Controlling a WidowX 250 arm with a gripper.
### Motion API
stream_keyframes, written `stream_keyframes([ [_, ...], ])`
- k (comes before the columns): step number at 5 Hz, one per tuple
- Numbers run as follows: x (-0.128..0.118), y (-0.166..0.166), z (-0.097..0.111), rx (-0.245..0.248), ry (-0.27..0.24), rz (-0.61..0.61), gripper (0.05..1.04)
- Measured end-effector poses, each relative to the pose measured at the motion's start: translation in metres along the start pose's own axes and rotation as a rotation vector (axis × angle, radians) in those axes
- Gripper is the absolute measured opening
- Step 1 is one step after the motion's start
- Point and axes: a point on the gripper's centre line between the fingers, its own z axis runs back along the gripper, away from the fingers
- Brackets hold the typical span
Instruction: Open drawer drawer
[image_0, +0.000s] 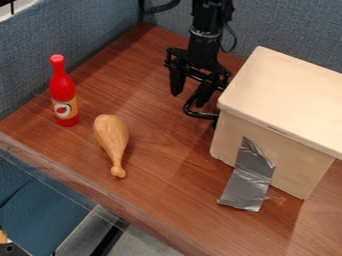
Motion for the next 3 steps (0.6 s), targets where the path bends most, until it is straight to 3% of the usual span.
stream_keyframes([
  [1, 0.0008, -0.0014, -0.0013, -0.001, -0.009, 0.01, 0.375],
  [2, 0.0006, -0.0049, -0.0017, -0.004, -0.009, 0.014, 0.175],
  [3, 0.0006, -0.0027, -0.0017, -0.01, -0.009, 0.023, 0.131],
])
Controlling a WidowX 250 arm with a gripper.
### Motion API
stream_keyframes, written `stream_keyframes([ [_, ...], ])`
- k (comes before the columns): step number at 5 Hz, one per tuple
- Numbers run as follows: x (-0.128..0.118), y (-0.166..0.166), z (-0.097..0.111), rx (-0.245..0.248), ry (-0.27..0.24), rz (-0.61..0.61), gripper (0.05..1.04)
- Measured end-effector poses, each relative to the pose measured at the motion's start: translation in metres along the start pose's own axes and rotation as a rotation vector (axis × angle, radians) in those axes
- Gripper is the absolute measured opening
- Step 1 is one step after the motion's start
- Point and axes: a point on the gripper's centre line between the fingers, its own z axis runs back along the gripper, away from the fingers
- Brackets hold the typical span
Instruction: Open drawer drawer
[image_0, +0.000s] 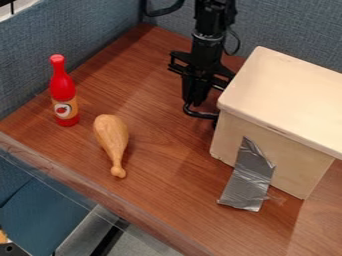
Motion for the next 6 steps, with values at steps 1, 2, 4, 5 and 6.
stream_keyframes([
  [1, 0.0, 0.01, 0.0, -0.002, 0.002, 0.026, 0.129],
  [2, 0.0, 0.022, -0.004, -0.003, 0.015, 0.036, 0.129],
  [4, -0.003, 0.068, -0.005, 0.012, 0.016, 0.101, 0.129],
  [5, -0.004, 0.078, -0.005, 0.023, 0.016, 0.112, 0.129],
  [6, -0.003, 0.091, -0.004, 0.036, 0.012, 0.129, 0.128],
])
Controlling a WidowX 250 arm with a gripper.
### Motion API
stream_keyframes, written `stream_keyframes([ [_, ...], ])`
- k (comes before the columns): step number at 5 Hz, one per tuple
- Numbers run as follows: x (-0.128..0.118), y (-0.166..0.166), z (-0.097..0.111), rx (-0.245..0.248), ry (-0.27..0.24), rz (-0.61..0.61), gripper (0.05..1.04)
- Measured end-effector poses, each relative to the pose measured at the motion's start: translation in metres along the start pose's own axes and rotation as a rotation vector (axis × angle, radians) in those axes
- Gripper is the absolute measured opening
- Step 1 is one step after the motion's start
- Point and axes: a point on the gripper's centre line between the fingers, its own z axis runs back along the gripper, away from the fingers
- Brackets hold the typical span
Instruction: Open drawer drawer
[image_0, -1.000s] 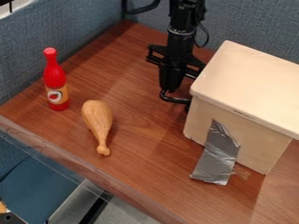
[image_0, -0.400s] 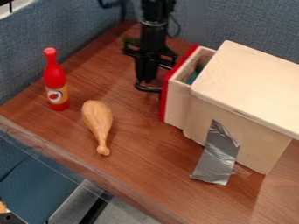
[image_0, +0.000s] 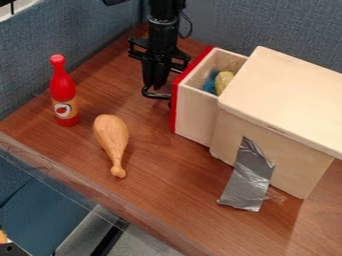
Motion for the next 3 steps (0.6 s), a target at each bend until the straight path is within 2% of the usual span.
stream_keyframes([
  [3, 0.0006, 0.012, 0.0031, 0.009, 0.002, 0.019, 0.128],
])
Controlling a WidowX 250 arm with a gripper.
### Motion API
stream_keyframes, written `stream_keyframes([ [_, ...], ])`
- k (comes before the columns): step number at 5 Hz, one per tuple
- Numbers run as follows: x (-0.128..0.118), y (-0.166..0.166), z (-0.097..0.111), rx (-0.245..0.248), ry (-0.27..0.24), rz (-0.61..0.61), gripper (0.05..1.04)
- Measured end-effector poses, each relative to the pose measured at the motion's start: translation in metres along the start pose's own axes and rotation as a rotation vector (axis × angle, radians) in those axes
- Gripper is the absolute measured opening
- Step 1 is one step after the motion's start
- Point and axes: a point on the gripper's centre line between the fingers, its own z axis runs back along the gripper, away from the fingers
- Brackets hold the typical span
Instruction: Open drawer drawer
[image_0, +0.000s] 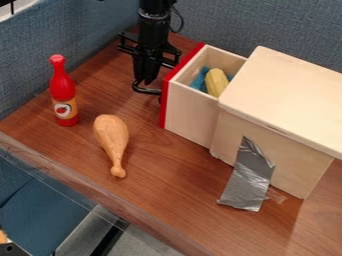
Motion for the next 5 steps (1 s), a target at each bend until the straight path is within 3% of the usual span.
stream_keyframes([
  [5, 0.002, 0.025, 0.005, 0.012, -0.009, 0.046, 0.128],
])
